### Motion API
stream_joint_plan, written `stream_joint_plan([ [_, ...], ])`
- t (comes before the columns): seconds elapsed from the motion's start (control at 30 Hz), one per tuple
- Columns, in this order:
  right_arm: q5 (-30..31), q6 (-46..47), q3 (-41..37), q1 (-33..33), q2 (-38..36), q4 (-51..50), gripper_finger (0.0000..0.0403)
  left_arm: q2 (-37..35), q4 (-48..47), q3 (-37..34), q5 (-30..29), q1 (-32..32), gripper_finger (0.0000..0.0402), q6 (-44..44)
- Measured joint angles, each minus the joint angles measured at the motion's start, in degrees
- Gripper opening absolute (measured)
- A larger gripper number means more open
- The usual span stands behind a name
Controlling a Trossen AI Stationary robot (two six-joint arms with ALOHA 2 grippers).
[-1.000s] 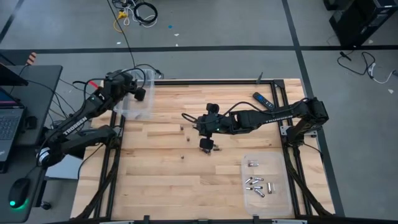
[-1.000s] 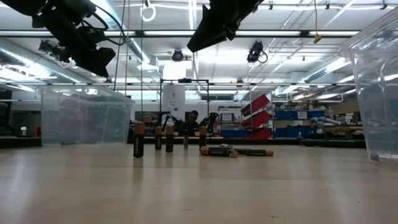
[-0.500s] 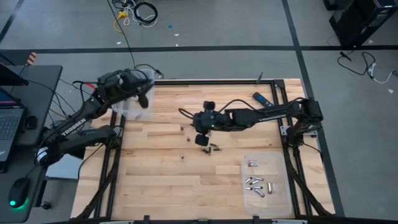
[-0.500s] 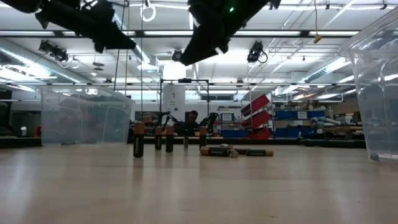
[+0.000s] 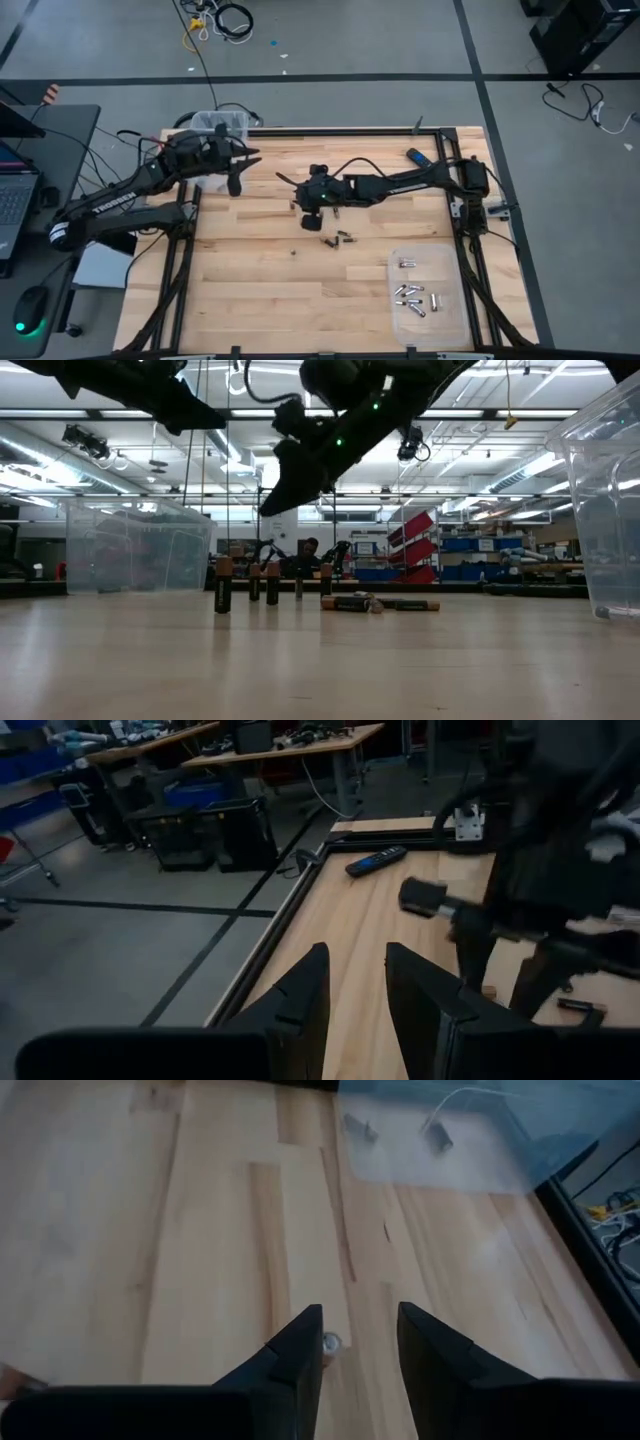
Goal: Sort batteries
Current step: Put the black and copper battery into the top transparent bin
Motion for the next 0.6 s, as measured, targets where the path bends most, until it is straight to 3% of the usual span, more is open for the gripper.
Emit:
stream_joint_plan([
  [0.27, -0.4, -2.2, 0.6, -0.7, 5.2, 4.6, 0.0160, 0.2, 0.0, -0.2, -2.2, -1.8, 0.0099, 0.4],
  [0.6, -0.4, -1.9, 3.9, -1.8, 8.7, 2.0, 0.0203, 0.2, 0.1, -0.2, -2.9, -1.8, 0.0099, 1.5],
])
